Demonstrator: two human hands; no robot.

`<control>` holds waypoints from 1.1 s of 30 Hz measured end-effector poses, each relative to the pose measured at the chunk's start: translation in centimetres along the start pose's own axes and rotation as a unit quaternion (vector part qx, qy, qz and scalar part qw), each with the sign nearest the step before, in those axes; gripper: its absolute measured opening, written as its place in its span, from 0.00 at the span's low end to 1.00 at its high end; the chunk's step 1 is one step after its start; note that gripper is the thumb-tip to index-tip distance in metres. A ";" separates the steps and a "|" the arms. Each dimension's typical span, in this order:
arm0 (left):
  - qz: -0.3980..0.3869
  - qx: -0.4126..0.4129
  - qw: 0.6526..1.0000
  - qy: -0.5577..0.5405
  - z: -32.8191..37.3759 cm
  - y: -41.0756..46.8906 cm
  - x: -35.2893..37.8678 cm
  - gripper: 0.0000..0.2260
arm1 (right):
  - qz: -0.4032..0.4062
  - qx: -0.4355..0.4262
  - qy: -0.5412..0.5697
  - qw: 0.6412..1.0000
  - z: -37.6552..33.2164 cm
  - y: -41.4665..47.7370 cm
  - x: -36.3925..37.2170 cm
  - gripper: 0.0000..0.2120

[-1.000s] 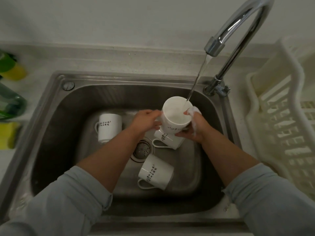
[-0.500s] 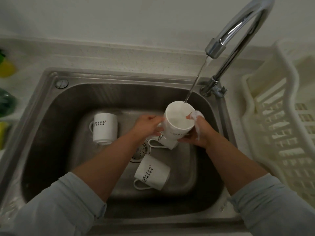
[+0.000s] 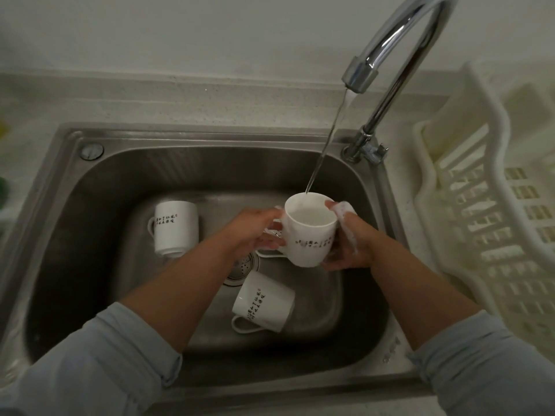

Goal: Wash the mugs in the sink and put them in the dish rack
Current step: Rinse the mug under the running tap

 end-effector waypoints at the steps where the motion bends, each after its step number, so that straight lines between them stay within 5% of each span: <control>1: 0.002 -0.010 1.000 -0.008 0.0 0.0 -0.1 0.03 | -0.003 0.002 -0.006 1.000 0.1 -0.1 0.1 0.30; 17: -0.057 -0.053 0.991 -0.109 -0.1 1.2 2.5 0.05 | 0.069 0.008 -0.093 0.993 -2.2 -2.4 -2.7 0.33; 29: 0.003 0.132 0.984 -0.121 3.0 2.6 2.3 0.04 | 0.064 -0.212 0.068 0.973 -5.5 -3.2 -0.9 0.07; 33: 0.029 0.224 0.970 -0.088 3.7 3.1 2.0 0.07 | 0.027 -0.245 0.158 0.956 -6.3 -3.3 -0.6 0.14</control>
Point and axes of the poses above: each hand's wrist, its own y-axis towards the middle knuckle, its own x-axis out of the palm, z = x × y, the point moved 4 cm from there along y, towards the middle knuckle, and after that the axes turned 1 degree about x, right-handed, at the moved point
